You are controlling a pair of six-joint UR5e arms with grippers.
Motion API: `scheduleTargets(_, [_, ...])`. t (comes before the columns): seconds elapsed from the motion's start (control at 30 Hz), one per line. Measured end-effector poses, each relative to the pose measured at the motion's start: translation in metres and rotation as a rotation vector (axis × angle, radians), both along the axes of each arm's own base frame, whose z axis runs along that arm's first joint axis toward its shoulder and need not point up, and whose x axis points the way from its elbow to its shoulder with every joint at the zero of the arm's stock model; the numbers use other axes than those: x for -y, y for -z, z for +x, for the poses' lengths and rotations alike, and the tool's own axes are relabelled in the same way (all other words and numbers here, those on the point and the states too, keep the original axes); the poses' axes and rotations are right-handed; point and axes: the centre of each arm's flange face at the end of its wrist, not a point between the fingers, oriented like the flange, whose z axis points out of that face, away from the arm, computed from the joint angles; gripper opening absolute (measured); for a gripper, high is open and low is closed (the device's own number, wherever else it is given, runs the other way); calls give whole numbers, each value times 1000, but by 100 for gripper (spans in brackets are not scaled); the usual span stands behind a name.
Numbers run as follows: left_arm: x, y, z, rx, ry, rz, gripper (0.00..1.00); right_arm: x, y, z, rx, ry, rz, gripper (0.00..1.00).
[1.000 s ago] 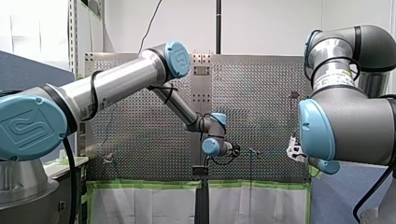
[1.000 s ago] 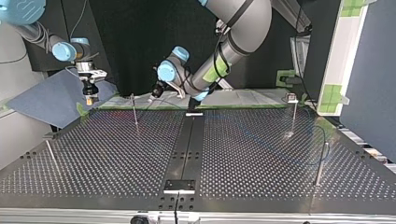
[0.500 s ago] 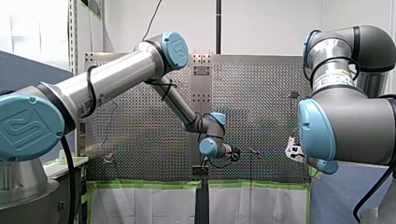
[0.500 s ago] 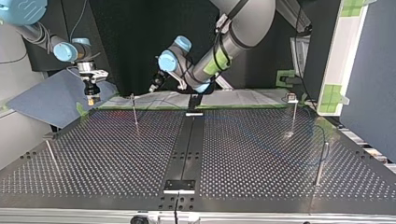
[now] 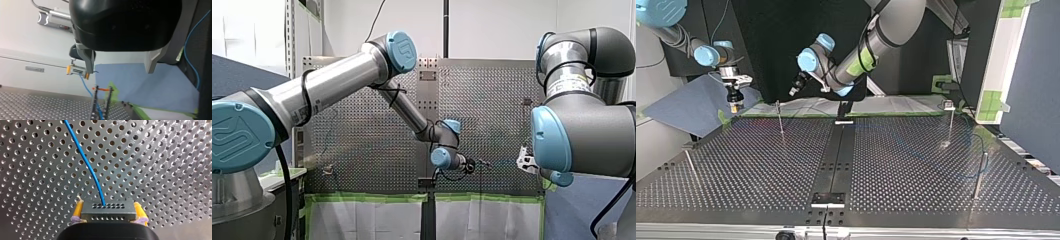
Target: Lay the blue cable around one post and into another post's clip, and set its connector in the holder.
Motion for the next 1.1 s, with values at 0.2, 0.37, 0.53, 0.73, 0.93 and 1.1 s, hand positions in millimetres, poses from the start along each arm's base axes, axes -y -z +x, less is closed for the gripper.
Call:
scheduleTargets(0.2, [11,-12,1,6,-39,-41,100,0,0,0,1,0,1,0])
scheduleTargets(0.37, [13,-14,0,3,-55,-58,100,0,0,1,2,-2,2,0])
scheduleTargets(0.53, [15,-14,-1,-11,-60,-75,100,-1,0,2,2,-3,3,0])
scheduleTargets(0.73, [14,-13,-1,-23,-66,-89,100,0,0,2,3,-4,2,0])
scheduleTargets(0.93, [13,-13,-1,-33,-74,-94,100,-1,0,2,5,-4,5,0])
scheduleTargets(1.1, [8,-12,0,-56,-106,-93,100,-1,0,2,5,-4,5,0])
